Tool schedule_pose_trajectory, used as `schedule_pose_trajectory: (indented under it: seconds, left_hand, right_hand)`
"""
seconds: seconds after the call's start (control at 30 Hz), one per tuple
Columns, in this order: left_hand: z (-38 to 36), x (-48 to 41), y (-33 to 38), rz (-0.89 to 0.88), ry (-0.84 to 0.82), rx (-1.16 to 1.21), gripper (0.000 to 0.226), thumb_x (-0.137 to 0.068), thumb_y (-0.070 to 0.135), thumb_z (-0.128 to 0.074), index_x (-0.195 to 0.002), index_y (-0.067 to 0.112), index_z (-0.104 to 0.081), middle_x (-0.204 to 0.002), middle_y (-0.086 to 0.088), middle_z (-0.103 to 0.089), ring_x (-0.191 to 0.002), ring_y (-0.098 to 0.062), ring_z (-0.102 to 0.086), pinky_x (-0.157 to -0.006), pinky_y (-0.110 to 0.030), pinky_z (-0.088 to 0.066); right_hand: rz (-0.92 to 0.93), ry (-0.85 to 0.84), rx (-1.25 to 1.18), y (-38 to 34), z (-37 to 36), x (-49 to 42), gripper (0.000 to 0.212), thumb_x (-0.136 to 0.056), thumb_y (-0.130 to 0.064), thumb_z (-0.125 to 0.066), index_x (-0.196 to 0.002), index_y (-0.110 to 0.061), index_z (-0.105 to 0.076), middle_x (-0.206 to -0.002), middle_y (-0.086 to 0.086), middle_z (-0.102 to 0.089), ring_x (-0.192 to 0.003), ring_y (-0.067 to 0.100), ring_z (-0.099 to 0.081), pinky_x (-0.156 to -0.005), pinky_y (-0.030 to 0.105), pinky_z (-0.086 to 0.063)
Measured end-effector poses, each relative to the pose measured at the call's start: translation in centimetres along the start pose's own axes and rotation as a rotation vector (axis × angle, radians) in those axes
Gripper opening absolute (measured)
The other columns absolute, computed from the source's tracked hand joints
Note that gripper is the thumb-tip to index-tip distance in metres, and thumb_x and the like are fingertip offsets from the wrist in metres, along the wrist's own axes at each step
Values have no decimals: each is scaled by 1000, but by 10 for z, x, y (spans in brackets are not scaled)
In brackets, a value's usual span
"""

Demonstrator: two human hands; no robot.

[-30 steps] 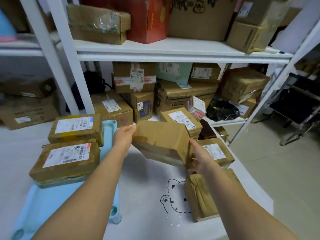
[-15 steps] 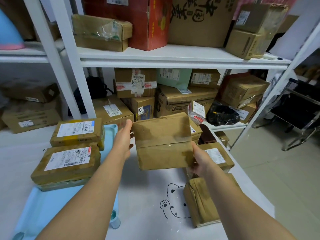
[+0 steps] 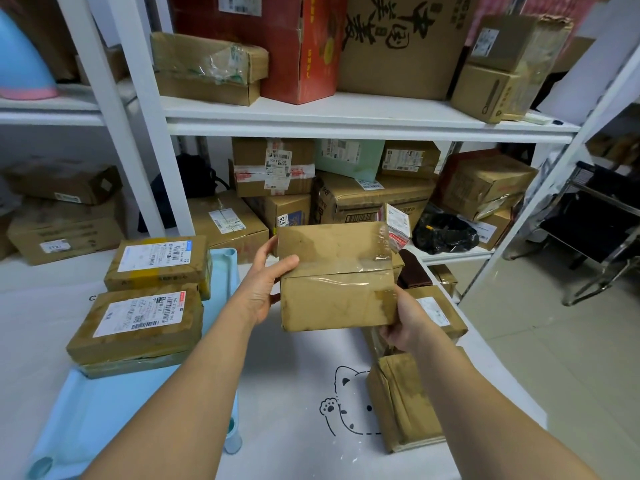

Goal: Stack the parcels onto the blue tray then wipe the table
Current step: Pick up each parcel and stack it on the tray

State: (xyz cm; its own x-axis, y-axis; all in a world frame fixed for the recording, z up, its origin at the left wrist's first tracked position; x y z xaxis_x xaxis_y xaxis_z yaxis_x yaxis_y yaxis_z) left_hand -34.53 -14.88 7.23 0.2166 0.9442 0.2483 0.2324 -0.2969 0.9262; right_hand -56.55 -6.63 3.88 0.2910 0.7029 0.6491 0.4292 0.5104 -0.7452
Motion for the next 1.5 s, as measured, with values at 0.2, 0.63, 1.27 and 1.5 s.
schedule_pose_trajectory:
  seconds: [0.2,0.63,1.27,1.5]
  left_hand:
    - [9,0,-7,68,70,6,63,-80,28,-70,-133,38,-38,-116,0,-60,-107,-22,-55,-98,-52,-42]
    - [24,14,-38,401,258,179,57,-65,47,-79,-109,23,-52,-120,-14,-55,-112,-33,-52,-89,-53,-44]
    - [26,29,-15,274,488,-15,117,-46,50,-86,-138,41,-13,-141,-9,-34,-121,-37,-44,-83,-59,-51]
    - [11,27,-10,89,469,-123,94,-46,51,-84,-118,34,-25,-126,-5,-42,-101,-26,-51,-91,-50,-50]
  right_hand:
    - [34,-6,-138,-2,-3,3,26,-92,-42,-55,-105,-20,-61,-75,-2,-62,-60,10,-56,-40,16,-43]
    - [46,-23,-130,1,-14,10,58,-93,-52,-49,-139,-17,-44,-137,12,-48,-104,28,-56,-87,40,-49]
    - [583,-58,465,-37,-83,40,25,-89,-8,-61,-113,-12,-68,-113,4,-61,-83,9,-56,-66,14,-43]
    - [519,-114,649,-12,-95,25,39,-88,-20,-64,-125,-31,-61,-131,2,-51,-120,24,-51,-88,31,-47]
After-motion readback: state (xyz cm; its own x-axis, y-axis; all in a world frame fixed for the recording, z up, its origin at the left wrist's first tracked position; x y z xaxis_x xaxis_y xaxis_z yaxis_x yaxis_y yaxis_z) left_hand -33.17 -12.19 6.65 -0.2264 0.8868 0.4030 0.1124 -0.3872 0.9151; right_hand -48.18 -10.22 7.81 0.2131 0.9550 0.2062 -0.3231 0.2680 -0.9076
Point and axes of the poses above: each hand's wrist, its own x-axis away from the middle knuckle, its own z-axis out of the back of the hand, y = z × x, the point moved 7 cm from there along -x, towards the middle knuckle
